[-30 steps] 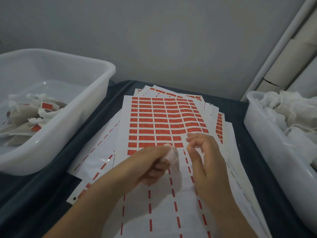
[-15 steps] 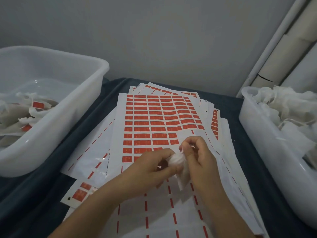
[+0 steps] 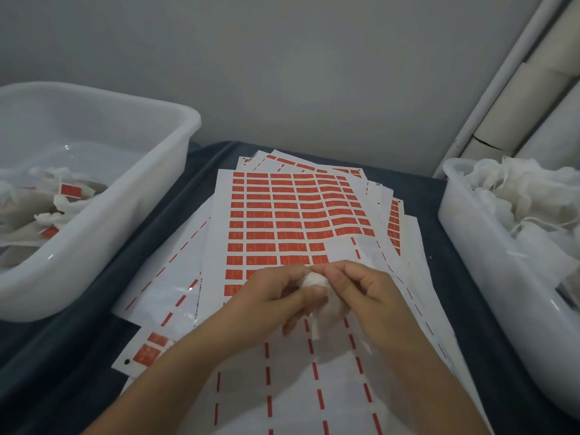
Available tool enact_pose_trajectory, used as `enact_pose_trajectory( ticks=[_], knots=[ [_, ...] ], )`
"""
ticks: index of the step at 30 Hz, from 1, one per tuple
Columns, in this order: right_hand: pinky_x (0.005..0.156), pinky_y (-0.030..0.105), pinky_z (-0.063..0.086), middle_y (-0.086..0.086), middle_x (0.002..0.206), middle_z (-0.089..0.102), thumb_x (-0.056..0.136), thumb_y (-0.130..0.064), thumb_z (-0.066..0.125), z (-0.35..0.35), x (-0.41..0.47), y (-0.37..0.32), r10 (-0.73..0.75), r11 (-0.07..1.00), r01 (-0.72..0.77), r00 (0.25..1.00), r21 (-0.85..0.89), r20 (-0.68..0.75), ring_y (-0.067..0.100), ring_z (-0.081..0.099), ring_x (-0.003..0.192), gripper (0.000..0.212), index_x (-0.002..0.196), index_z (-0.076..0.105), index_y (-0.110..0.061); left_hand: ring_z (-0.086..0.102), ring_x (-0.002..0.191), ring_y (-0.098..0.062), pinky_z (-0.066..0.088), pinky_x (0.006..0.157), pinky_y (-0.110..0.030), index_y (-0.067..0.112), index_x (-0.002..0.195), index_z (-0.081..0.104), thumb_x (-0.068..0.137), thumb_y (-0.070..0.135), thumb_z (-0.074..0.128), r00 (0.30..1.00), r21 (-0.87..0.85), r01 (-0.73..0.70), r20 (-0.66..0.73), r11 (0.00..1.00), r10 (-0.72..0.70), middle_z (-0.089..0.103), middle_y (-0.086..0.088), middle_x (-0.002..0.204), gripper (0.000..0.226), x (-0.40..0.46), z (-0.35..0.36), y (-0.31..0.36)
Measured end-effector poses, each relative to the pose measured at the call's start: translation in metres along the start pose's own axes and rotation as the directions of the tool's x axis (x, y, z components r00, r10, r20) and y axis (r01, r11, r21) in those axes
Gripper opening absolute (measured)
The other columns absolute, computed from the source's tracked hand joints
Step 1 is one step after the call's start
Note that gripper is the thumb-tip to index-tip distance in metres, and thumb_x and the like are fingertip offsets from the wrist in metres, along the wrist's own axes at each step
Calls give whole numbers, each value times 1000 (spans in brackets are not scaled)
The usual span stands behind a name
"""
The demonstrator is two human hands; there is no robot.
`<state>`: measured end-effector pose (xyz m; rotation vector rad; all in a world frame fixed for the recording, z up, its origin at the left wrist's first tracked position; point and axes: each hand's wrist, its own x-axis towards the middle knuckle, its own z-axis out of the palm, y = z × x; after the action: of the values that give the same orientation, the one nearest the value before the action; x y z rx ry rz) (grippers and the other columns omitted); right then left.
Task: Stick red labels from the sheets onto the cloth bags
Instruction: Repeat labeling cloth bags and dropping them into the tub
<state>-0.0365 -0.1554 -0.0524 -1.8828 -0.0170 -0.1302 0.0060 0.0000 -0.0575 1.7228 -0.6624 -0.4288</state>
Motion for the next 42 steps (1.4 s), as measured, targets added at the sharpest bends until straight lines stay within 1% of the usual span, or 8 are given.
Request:
enact_pose_trajectory(
  ticks=[9, 13, 20, 25, 31, 35, 39, 42],
  knots=[
    [67, -5, 39, -33, 91, 58, 81, -29, 63, -2, 0, 1, 45, 990, -46, 999, -130, -9, -15, 56, 86, 18, 89, 56, -44, 62, 57, -4, 50, 57, -15, 29, 93, 50, 72, 42, 50, 998, -42, 61, -1, 997, -61, 65, 18, 64, 24, 5, -4, -2],
    [66, 4, 48, -21, 95, 67, 71, -46, 56, 1, -2, -4, 187, 982, -187, 982, 23, -25, 3, 63, 91, 25, 92, 64, -34, 65, 69, -2, 49, 59, -11, 29, 98, 41, 75, 34, 52, 994, -94, -28, -106, 995, 18, 67, 21, 74, 26, 5, -10, 2],
    [86, 19, 52, -14, 103, 71, 76, -31, 55, 0, -8, -17, 246, 818, -377, 912, 435, 329, 5, 64, 101, 24, 85, 74, -43, 57, 90, 15, 46, 65, -5, 28, 97, 41, 73, 39, 47, 985, -155, -93, -155, 983, 69, 61, 36, 85, 27, 3, -5, 5],
    [80, 24, 55, 2, 100, 73, 74, -28, 58, 3, -4, -11, 304, 749, -391, 920, 534, 247, 17, 68, 96, 25, 88, 77, -20, 61, 86, 6, 51, 61, -14, 39, 103, 41, 67, 46, 54, 983, -293, -27, -181, 956, -28, 60, 30, 89, 39, 3, 0, 3],
    [92, 29, 47, -9, 96, 72, 73, -43, 56, 5, -3, -2, 305, 911, -304, 951, 280, 41, 14, 65, 100, 35, 96, 72, -22, 49, 85, 6, 42, 65, -2, 40, 80, 45, 71, 51, 57, 923, 312, -141, -303, 939, 239, 47, 25, 85, 18, 3, 9, -6],
    [91, 28, 48, -11, 93, 72, 72, -45, 56, 6, -2, 0, 272, 932, -273, 962, 240, 34, 9, 66, 95, 27, 89, 72, -31, 49, 85, 8, 39, 73, -1, 41, 75, 47, 87, 24, 59, 923, 403, -166, -257, 900, 285, 48, 25, 78, 24, 3, 8, -10],
    [68, 13, 52, -21, 94, 68, 70, -48, 58, 4, -4, -3, 226, 944, -239, 971, 228, 85, -3, 63, 93, 28, 97, 64, -43, 56, 63, 3, 45, 57, -6, 32, 65, 62, 78, 37, 58, 954, -40, -44, -298, 998, 30, 59, 19, 64, 15, 5, -2, 1],
    [59, 6, 49, -30, 89, 66, 65, -48, 60, 5, -2, -4, 236, 947, -252, 966, 199, 104, -13, 59, 87, 41, 105, 55, -44, 53, 49, -6, 45, 50, -12, 23, 59, 69, 66, 39, 60, 966, -462, 99, -169, 881, -197, 61, 5, 59, 20, 5, -12, 5]
  ],
)
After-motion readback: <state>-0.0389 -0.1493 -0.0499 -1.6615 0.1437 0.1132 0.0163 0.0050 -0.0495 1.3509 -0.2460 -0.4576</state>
